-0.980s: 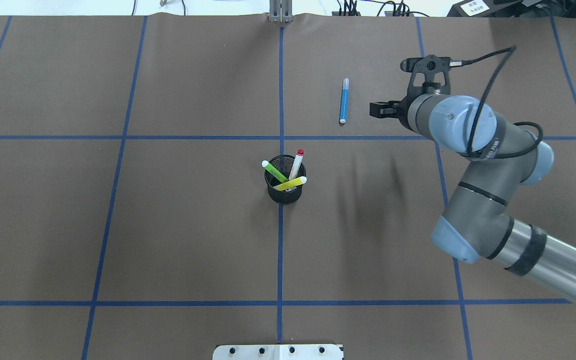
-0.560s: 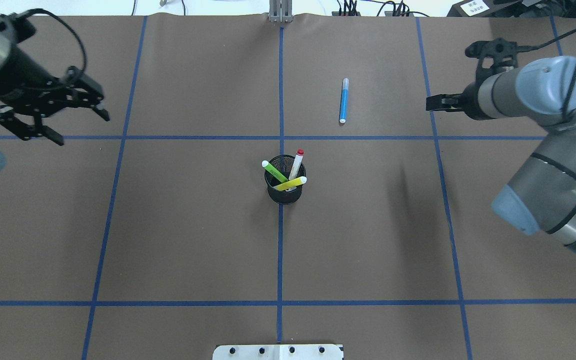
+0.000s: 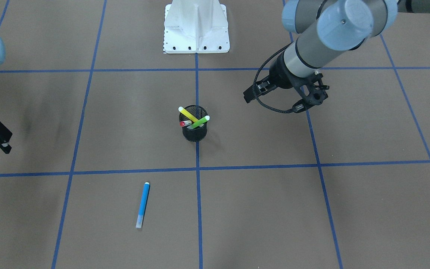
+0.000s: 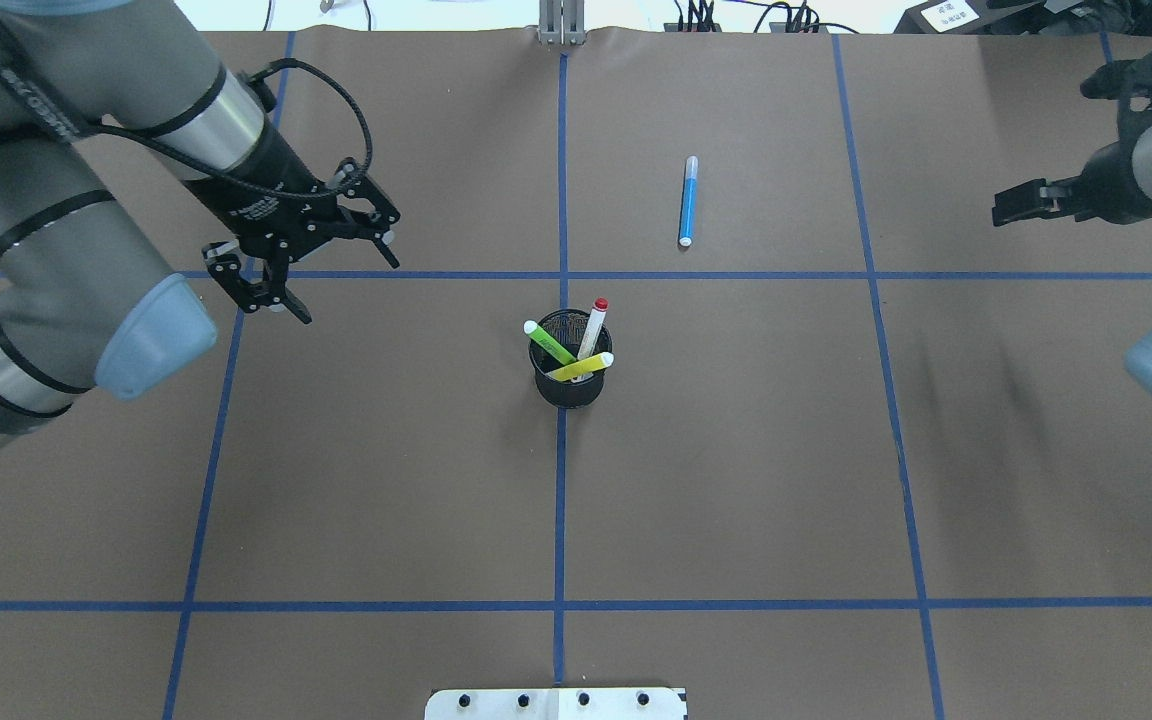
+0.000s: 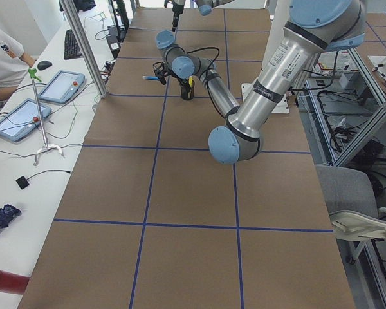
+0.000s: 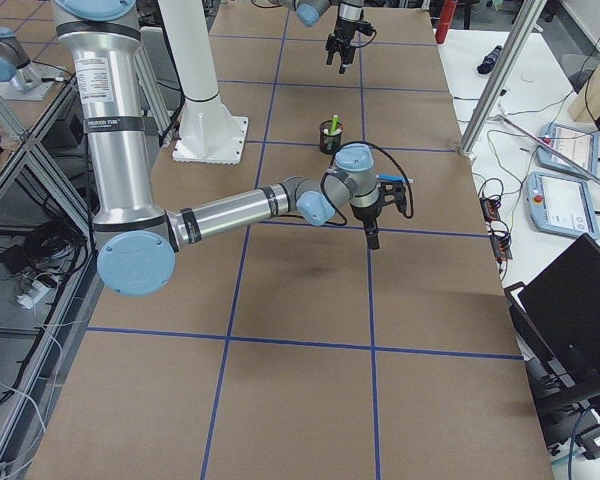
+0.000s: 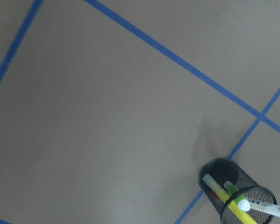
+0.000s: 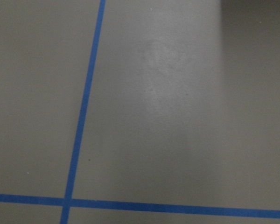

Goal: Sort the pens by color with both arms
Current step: 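Retract the right arm while the left arm moves toward the cup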

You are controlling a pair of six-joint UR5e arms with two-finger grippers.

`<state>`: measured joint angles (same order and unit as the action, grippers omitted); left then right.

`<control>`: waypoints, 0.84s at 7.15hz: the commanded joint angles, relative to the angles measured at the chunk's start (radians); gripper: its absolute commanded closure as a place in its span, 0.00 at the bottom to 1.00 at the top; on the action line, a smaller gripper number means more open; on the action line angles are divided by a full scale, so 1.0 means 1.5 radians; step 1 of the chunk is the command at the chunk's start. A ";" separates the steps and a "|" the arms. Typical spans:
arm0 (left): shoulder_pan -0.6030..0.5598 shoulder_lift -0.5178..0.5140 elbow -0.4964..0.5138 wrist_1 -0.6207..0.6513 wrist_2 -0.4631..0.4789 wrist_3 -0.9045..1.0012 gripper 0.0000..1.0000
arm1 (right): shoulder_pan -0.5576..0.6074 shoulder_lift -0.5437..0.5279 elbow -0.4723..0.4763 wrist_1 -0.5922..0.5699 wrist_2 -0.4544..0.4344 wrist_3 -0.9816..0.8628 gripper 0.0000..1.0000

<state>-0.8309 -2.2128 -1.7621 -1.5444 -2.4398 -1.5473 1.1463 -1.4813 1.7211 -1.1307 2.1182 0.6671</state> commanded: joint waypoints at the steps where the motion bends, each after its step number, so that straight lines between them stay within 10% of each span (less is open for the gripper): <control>1: 0.023 -0.017 0.053 -0.129 -0.001 -0.005 0.01 | 0.035 -0.020 -0.008 0.001 0.063 -0.025 0.01; 6: 0.033 -0.157 0.185 -0.169 0.046 -0.011 0.01 | 0.050 -0.043 -0.009 0.002 0.071 -0.049 0.01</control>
<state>-0.7857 -2.4003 -1.5231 -1.8058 -2.4165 -1.5584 1.2202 -1.5335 1.7074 -1.1293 2.2232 0.5954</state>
